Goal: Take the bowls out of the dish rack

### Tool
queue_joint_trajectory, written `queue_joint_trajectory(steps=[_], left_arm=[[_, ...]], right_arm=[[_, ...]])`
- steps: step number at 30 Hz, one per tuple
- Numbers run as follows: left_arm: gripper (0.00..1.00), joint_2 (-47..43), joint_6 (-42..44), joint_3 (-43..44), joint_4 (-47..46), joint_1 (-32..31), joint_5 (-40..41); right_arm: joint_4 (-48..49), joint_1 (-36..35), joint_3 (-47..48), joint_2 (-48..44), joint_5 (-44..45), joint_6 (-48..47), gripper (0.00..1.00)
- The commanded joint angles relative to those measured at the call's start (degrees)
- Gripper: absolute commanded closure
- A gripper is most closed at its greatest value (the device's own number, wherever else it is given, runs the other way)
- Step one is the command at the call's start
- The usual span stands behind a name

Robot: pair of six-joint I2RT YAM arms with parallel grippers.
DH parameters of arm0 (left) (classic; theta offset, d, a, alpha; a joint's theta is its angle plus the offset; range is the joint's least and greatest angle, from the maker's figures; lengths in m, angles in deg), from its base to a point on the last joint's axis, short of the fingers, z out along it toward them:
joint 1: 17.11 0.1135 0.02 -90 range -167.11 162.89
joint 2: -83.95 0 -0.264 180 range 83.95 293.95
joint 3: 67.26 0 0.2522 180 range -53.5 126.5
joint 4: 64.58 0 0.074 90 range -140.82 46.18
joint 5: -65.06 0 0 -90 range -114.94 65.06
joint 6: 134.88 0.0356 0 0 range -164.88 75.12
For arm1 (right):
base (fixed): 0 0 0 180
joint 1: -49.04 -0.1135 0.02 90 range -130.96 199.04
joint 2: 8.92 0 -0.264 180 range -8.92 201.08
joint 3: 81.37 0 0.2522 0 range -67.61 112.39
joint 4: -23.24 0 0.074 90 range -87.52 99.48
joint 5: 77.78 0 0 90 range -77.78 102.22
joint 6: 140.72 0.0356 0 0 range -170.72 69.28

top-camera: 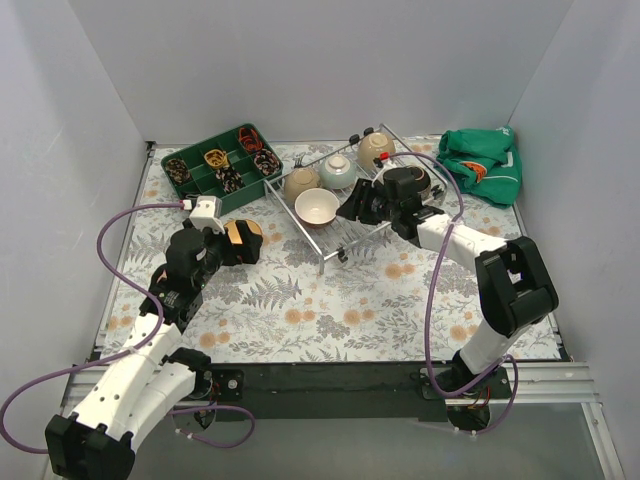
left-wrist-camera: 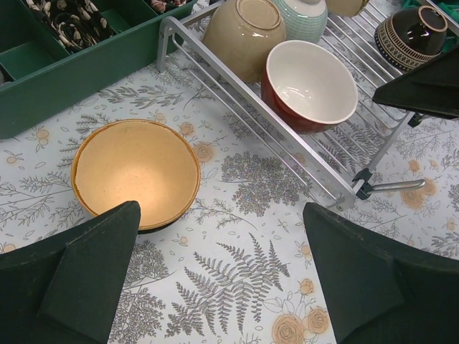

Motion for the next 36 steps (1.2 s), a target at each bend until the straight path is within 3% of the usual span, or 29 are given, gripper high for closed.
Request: queue_joint_trajectory(steps=[1,4,7,17,21,24,31,36], left_arm=[[0.02,0.2,0.8,-0.7,-1.0,-0.2,-0.5],[0.02,0.3,0.9,-0.7,-1.0,-0.2,-0.5],[0.02,0.4,0.8,-0.7,-0.9,-0.2,-0.5],[0.02,0.4,0.8,-0.7,-1.0,-0.2,-0.5],[0.02,0.3,0.7,-0.7,-1.1,-0.2,-0.5],[0.02,0.3,0.7,-0.7,-1.2,-0.2,-0.5],[0.02,0.3,0.7,-0.7,-1.2,-0.2,-0.5],[0.02,0.4,0.6,-0.7,-1.2,-0.2,-2.2]], right_arm=[[-1.1,0.0,3.9,0.7,0.6,-1.9,0.44],[-2.9,-0.1,6.3,2.0,1.7,-1.4,0.33],[-4.8,-0.1,8.9,3.8,2.5,-0.6,0.31],[-10.0,-0.8,19.1,13.4,3.9,1.7,0.34],[-12.9,-0.9,21.2,16.3,3.9,1.5,0.44],[-13.8,-1.0,22.3,17.2,3.0,0.9,0.57],[-15.0,-1.0,21.2,14.0,3.9,-2.7,0.97],[-16.9,-1.0,20.0,8.5,6.7,-7.2,0.99]])
